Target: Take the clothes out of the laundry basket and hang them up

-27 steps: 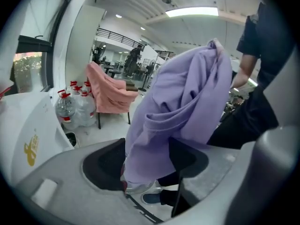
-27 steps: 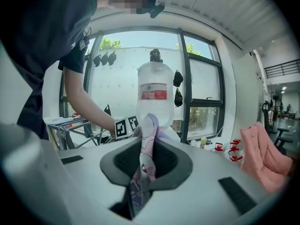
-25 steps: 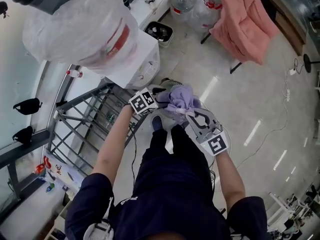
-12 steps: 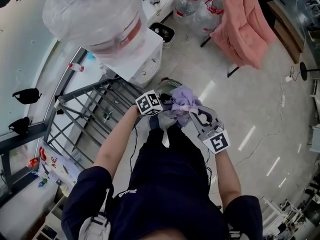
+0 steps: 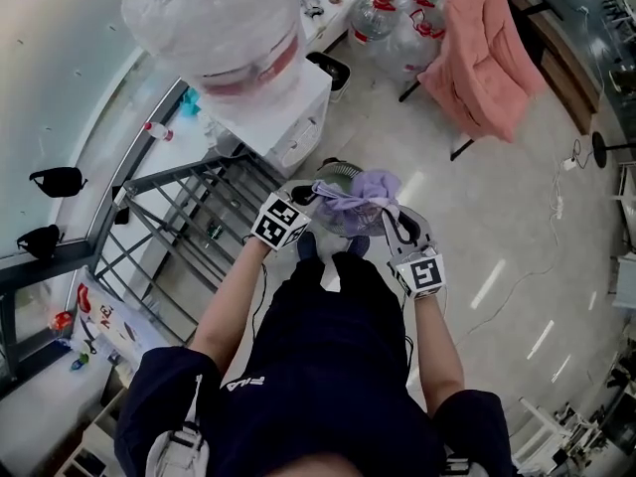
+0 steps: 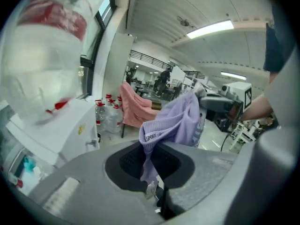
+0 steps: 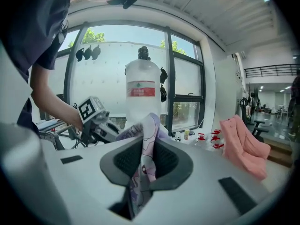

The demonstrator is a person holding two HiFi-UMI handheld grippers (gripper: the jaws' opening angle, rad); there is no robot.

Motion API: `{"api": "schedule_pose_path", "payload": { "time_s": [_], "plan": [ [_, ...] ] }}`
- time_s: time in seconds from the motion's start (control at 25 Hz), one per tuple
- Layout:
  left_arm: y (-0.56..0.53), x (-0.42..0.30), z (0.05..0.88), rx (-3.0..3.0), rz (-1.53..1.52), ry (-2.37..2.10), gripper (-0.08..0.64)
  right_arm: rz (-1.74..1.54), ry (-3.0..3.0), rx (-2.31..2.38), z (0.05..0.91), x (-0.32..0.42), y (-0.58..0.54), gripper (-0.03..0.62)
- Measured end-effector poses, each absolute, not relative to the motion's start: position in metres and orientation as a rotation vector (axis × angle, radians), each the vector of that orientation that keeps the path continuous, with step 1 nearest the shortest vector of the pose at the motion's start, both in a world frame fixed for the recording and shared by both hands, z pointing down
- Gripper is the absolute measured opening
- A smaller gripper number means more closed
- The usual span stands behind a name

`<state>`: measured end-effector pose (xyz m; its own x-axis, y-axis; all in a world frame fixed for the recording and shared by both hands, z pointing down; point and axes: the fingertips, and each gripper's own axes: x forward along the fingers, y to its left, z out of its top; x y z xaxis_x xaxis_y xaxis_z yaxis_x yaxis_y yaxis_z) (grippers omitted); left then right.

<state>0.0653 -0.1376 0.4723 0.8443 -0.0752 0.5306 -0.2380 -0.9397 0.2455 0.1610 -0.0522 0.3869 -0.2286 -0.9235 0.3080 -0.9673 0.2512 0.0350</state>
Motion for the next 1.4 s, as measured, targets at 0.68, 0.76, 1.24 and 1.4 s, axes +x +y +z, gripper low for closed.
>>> {"api": "schedule_pose_path", "payload": {
  "time_s": [0.68,0.76,1.24,1.4],
  "plan": [
    [-0.147,0.039,0.259,2.922,0.354,-0.858,0.037,0.401,-2.601,1.308,0.398,0.112,-0.004,0.291],
    [-0.14,0.037,0.243,2.966,0.362,-0.887,0.037,0.37,-2.627,1.283,0.39,0.116,0.003,0.296],
    [-0.098,0.019,0.187,3.033,0.323,-1.039,0.037,0.122,-2.784,1.13,0.324,0.118,-0.056,0.298],
    [-0.09,0.006,0.179,2.986,0.303,-1.127,0.037,0.145,-2.867,0.967,0.322,0.076,-0.074,0.295]
  ]
}}
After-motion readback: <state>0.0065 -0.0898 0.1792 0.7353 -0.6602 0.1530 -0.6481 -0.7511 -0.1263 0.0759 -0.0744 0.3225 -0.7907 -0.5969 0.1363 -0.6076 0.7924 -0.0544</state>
